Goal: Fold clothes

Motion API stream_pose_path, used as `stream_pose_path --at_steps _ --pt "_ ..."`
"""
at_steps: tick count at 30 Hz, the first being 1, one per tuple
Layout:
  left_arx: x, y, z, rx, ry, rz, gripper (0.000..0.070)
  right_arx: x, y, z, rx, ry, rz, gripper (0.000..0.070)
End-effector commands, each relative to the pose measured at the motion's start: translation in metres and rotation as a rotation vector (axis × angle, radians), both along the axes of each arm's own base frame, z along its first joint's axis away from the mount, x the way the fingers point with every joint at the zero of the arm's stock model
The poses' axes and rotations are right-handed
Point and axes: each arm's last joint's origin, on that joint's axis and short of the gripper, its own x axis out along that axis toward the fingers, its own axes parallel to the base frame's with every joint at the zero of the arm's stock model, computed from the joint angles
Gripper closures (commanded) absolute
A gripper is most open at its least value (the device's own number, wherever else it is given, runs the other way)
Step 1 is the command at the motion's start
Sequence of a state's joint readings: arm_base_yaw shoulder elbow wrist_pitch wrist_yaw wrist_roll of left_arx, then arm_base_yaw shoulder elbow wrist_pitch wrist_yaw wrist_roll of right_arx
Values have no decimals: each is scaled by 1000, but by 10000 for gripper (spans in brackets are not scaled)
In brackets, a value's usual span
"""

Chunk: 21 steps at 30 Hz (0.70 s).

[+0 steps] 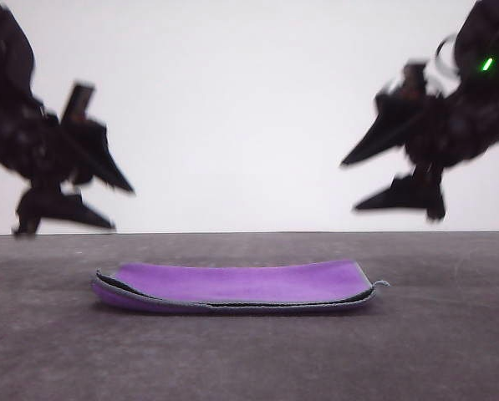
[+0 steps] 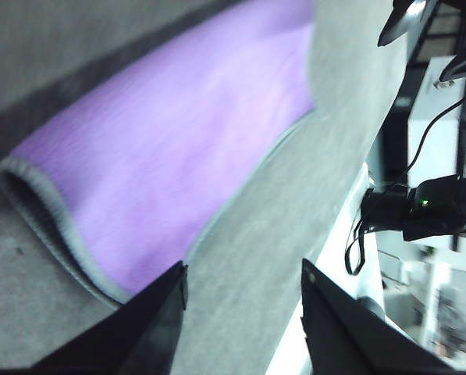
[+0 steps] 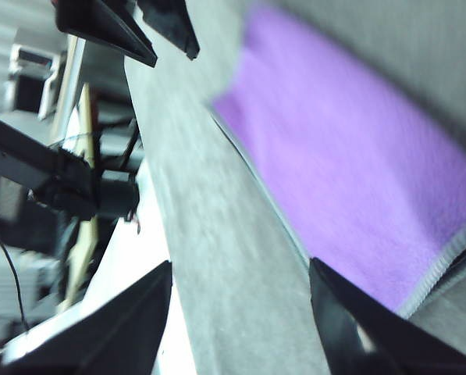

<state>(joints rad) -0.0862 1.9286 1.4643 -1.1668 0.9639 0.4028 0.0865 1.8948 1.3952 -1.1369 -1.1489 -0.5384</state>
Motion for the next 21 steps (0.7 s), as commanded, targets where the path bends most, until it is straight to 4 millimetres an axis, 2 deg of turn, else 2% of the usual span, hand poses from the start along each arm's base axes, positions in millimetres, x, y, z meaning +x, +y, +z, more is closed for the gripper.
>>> stream_pose_path --at_steps 1,6,10,14,16,18,21 --pt "2 3 18 25 -62 19 417 -3 -3 18 -5 -67 1 347" --pt "-14 14 67 238 -219 137 417 -30 -15 71 -167 -170 -80 346" --pt "-38 20 107 399 -355 251 417 -61 -22 112 -320 -255 -190 346" --pt "-64 23 137 436 -445 296 417 -93 -25 143 -391 -341 -273 347" --pt "-75 25 146 446 -462 307 417 -108 -26 153 -403 -370 -298 347" --pt "-86 27 152 457 -459 314 417 -116 -27 153 -405 -372 -307 347" --pt "-96 28 156 472 -448 314 417 -119 -28 136 -430 -324 -323 347"
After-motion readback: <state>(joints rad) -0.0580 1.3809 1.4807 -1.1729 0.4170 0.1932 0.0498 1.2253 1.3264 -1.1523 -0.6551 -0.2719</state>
